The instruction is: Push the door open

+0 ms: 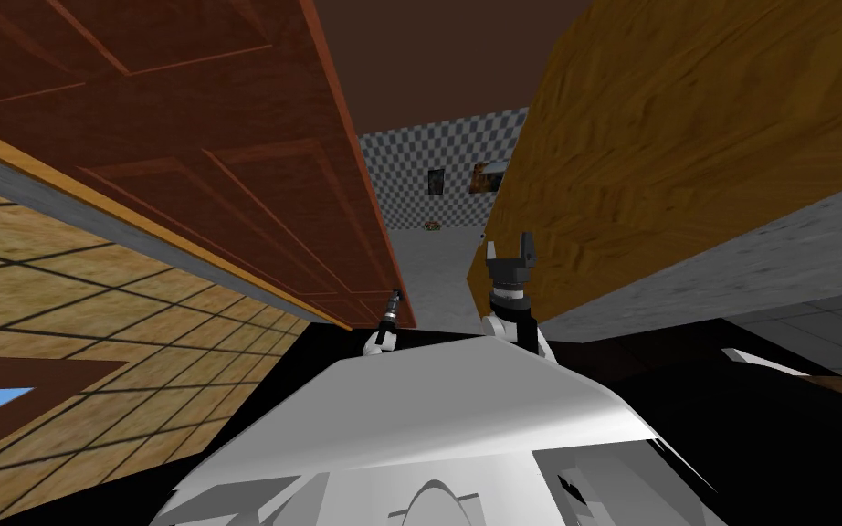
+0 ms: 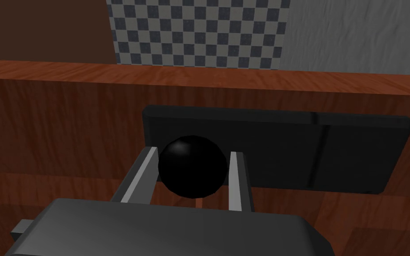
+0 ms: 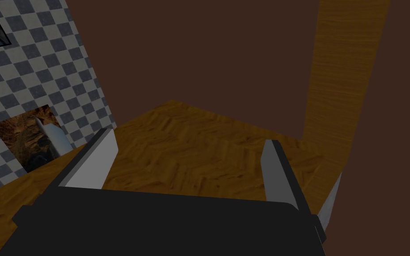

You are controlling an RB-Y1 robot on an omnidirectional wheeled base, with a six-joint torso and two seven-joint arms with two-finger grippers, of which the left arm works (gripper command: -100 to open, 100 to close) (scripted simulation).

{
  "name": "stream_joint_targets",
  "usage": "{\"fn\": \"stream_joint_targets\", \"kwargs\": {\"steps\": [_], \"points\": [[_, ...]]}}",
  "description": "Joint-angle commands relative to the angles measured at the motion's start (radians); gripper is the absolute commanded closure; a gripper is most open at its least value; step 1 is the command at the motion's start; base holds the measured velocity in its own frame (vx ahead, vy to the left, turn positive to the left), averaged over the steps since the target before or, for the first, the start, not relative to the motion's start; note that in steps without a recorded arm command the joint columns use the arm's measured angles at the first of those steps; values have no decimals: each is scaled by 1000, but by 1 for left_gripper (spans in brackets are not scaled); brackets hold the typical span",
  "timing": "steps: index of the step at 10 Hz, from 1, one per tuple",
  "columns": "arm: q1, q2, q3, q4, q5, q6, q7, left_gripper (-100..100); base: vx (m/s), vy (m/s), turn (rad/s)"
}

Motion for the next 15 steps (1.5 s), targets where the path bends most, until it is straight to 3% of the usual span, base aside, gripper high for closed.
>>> {"fn": "stream_joint_targets", "kwargs": {"steps": [1,4,10,15], "points": [[1,0,0,0,0,-1,0,100,-15,8,-6],[1,0,0,0,0,-1,0,100,-5,1,1],[0,15,36,6,19,2,-15,100,154,-55,27],[-3,32,103,14,54,3,-41,100,198,-83,62]]}}
